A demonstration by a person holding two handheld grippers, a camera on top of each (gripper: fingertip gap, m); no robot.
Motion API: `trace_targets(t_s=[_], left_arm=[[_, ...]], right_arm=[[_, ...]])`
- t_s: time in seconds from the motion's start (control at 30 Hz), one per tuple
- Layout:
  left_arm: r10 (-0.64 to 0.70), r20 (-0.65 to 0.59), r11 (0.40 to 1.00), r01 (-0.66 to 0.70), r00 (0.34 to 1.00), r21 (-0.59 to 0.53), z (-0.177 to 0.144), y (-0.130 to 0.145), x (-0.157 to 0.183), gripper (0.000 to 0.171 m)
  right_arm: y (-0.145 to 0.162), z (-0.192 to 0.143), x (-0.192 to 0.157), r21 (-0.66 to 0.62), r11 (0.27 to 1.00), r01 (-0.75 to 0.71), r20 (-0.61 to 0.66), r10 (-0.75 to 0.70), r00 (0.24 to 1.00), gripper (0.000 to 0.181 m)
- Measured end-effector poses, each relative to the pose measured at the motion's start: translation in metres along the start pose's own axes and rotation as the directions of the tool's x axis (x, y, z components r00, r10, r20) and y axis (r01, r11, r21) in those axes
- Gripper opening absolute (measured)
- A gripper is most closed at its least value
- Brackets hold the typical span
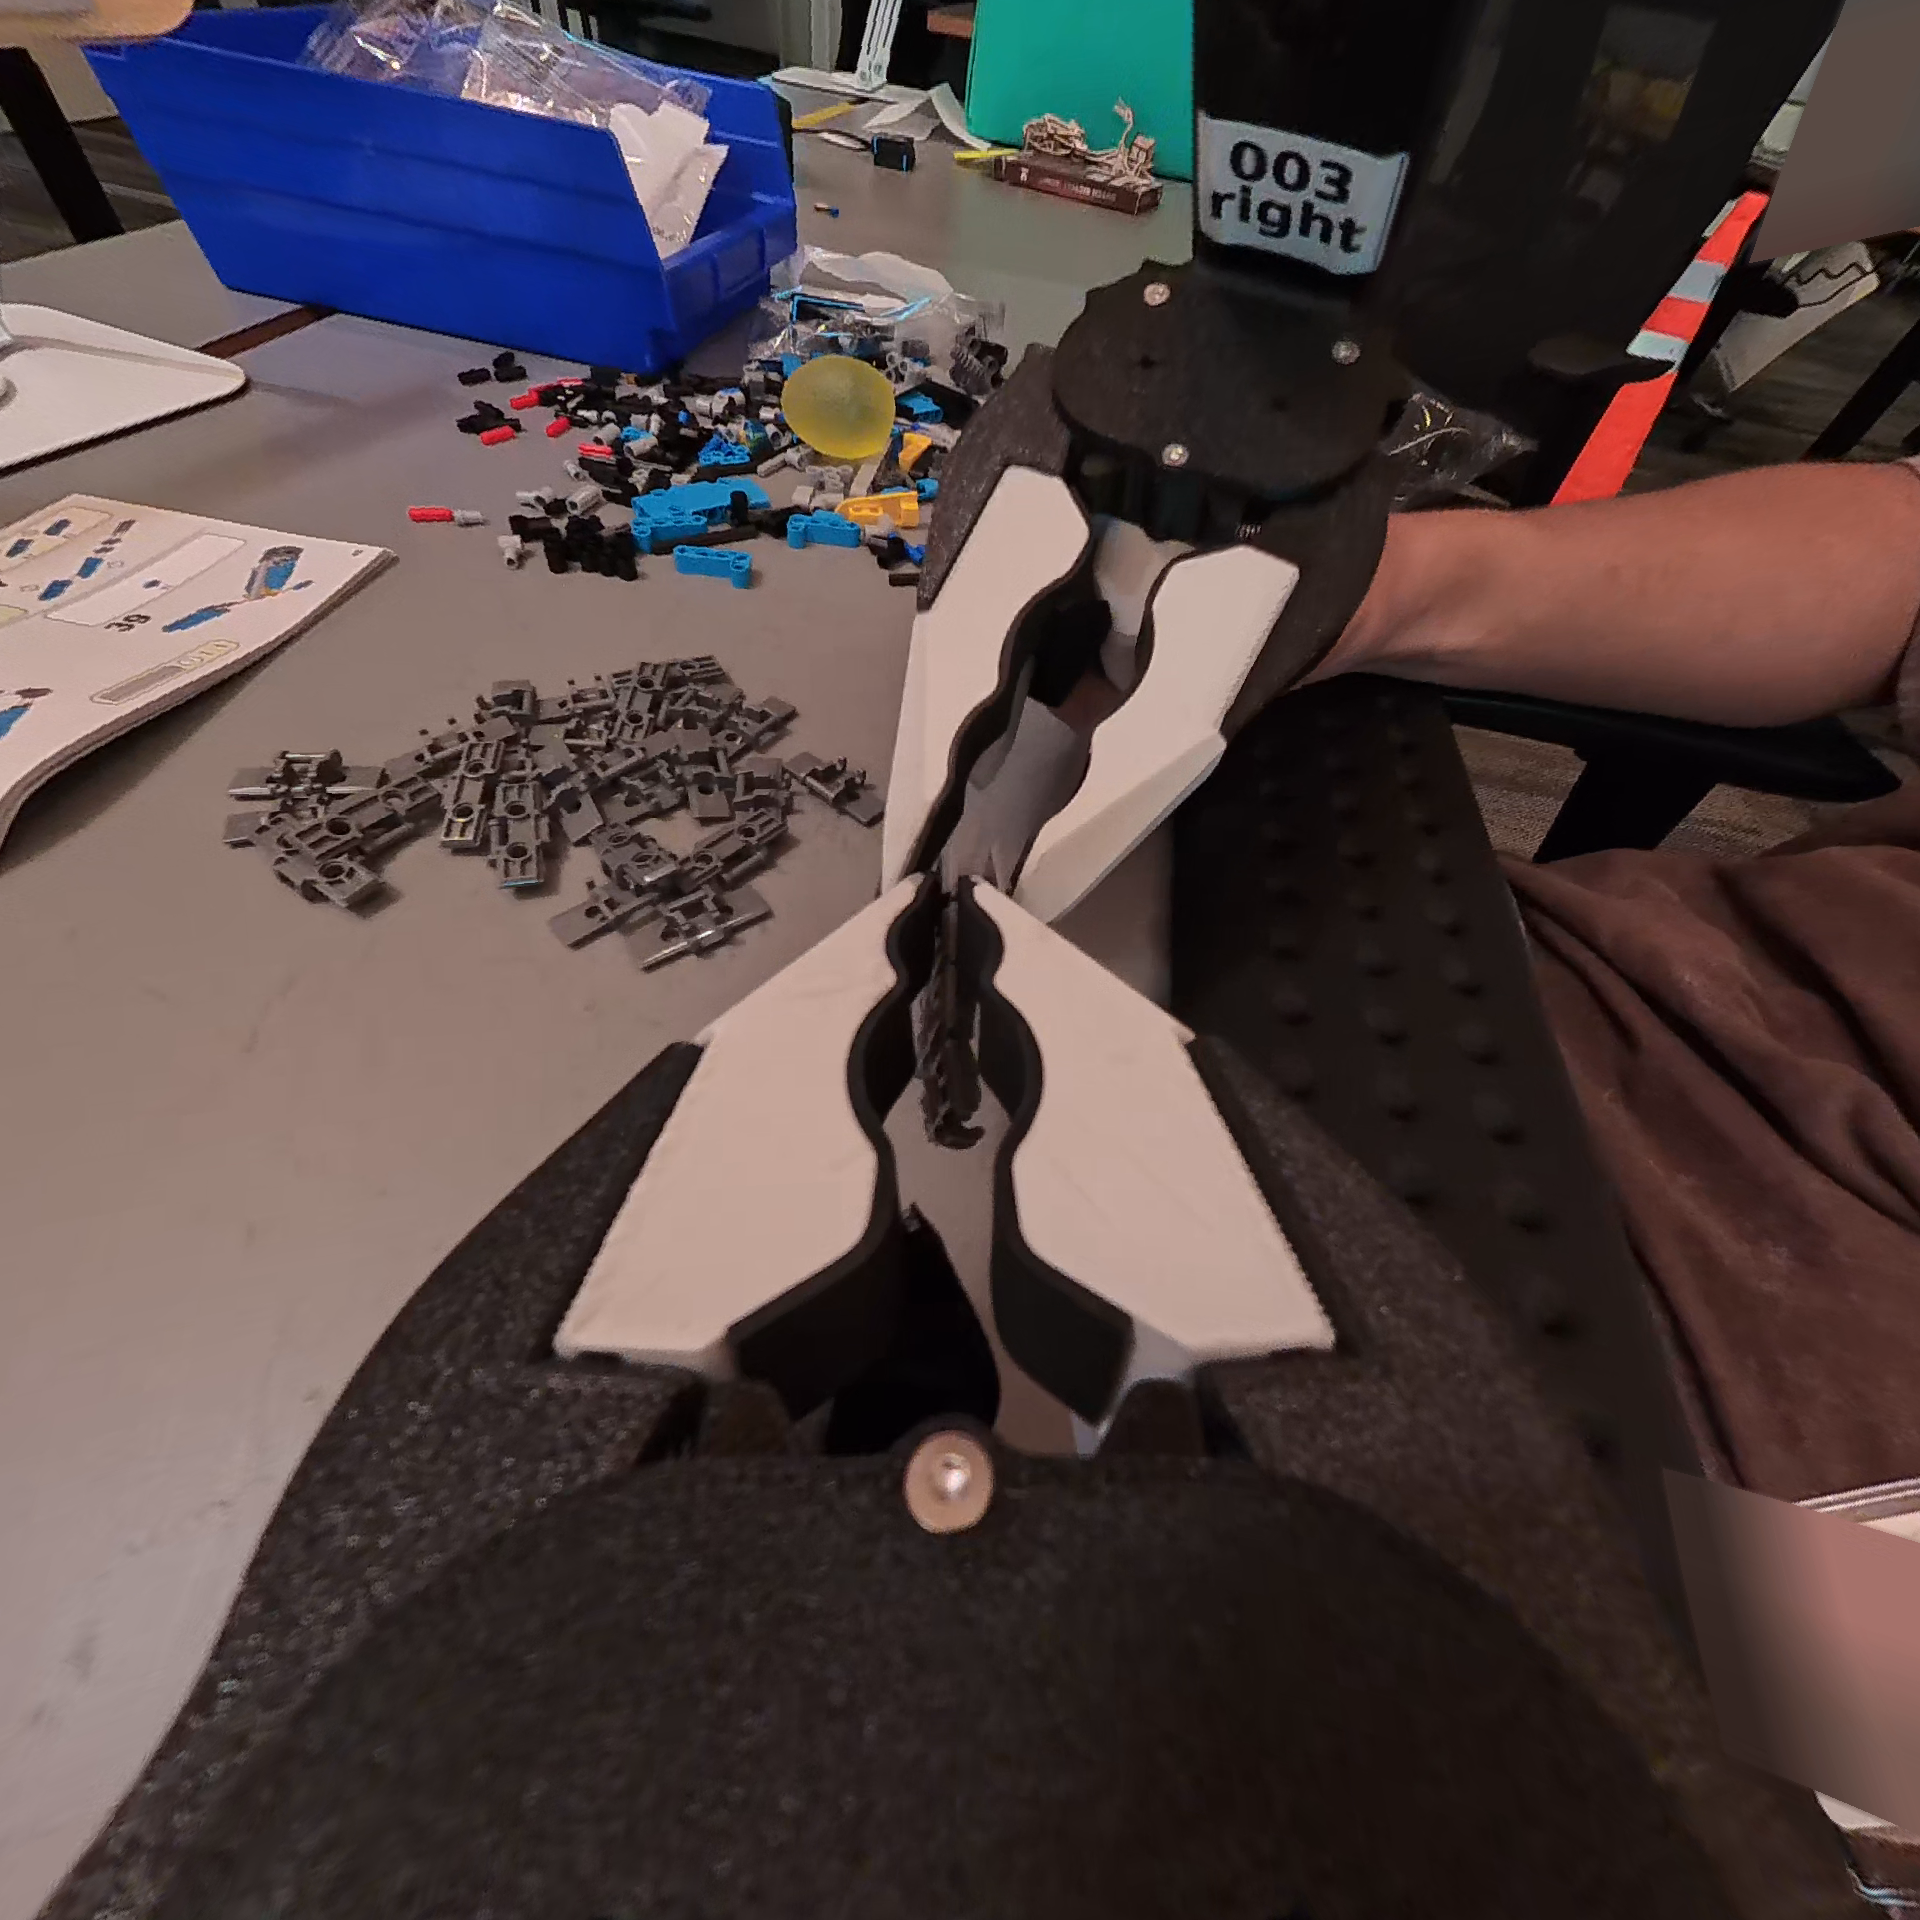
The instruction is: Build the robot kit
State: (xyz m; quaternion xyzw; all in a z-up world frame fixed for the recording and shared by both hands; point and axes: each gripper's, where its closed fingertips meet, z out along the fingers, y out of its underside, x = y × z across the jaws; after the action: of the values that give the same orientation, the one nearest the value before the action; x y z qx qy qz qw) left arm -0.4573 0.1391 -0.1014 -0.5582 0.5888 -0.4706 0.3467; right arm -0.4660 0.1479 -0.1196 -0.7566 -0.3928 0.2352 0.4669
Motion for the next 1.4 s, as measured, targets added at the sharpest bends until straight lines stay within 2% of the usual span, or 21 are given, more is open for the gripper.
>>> trace_targets(t_s=[0.1,0.17,0.23,0.3,0.47,0.57,0.63,0.87,1.03,1.17,1.3,1.4], left_arm=[[-0.004,0.013,0.999,0.005,1.0,-0.042,0.002,0.006,-0.002,0.003],[-0.001,0.037,0.994,0.005,0.999,-0.111,0.005,0.017,-0.005,0.003],[0.008,0.064,0.984,0.003,0.998,-0.179,0.01,0.027,-0.008,0.003],[0.016,0.084,0.977,0.002,0.996,-0.215,0.013,0.032,-0.011,0.003],[0.002,0.114,0.969,0.027,0.993,-0.247,0.012,0.038,-0.017,0.003],[0.016,0.108,0.968,0.012,0.994,-0.251,0.013,0.038,-0.015,0.003],[0.013,0.107,0.968,0.014,0.994,-0.251,0.013,0.038,-0.015,0.003],[0.012,0.107,0.968,0.015,0.994,-0.251,0.013,0.038,-0.015,0.003],[0.007,0.108,0.968,0.02,0.994,-0.249,0.013,0.038,-0.016,0.003],[0.006,0.107,0.968,0.021,0.994,-0.249,0.013,0.038,-0.016,0.004],[0.008,0.105,0.968,0.019,0.994,-0.249,0.013,0.038,-0.015,0.003],[0.005,0.108,0.969,0.022,0.994,-0.248,0.012,0.038,-0.016,0.003]], right_arm=[[0.005,0.002,0.007,-0.032,0.999,0.019,-0.049,-0.021,0.999,0.028],[0.016,0.006,0.015,-0.105,0.994,0.041,-0.099,-0.052,0.994,0.04],[0.026,0.009,0.017,-0.183,0.979,0.085,-0.135,-0.111,0.985,0.04],[0.033,0.012,0.016,-0.24,0.96,0.141,-0.155,-0.182,0.971,0.036],[0.037,0.012,0.019,-0.289,0.932,0.219,-0.21,-0.285,0.935,0.023],[0.038,0.012,0.016,-0.292,0.931,0.218,-0.197,-0.282,0.939,0.022],[0.038,0.012,0.013,-0.287,0.934,0.212,-0.176,-0.269,0.947,0.012],[0.039,0.012,0.007,-0.271,0.945,0.183,-0.119,-0.222,0.968,0.01],[0.039,0.006,0.007,-0.242,0.967,0.082,-0.065,-0.101,0.993,0.007],[0.033,0.0,0.01,-0.177,0.981,-0.08,-0.003,0.081,0.997,0.007],[0.03,0.001,0.007,-0.165,0.933,-0.32,0.14,0.343,0.929,0.007],[0.03,0.004,0.007,-0.193,0.887,-0.419,0.204,0.454,0.867,0.008]])
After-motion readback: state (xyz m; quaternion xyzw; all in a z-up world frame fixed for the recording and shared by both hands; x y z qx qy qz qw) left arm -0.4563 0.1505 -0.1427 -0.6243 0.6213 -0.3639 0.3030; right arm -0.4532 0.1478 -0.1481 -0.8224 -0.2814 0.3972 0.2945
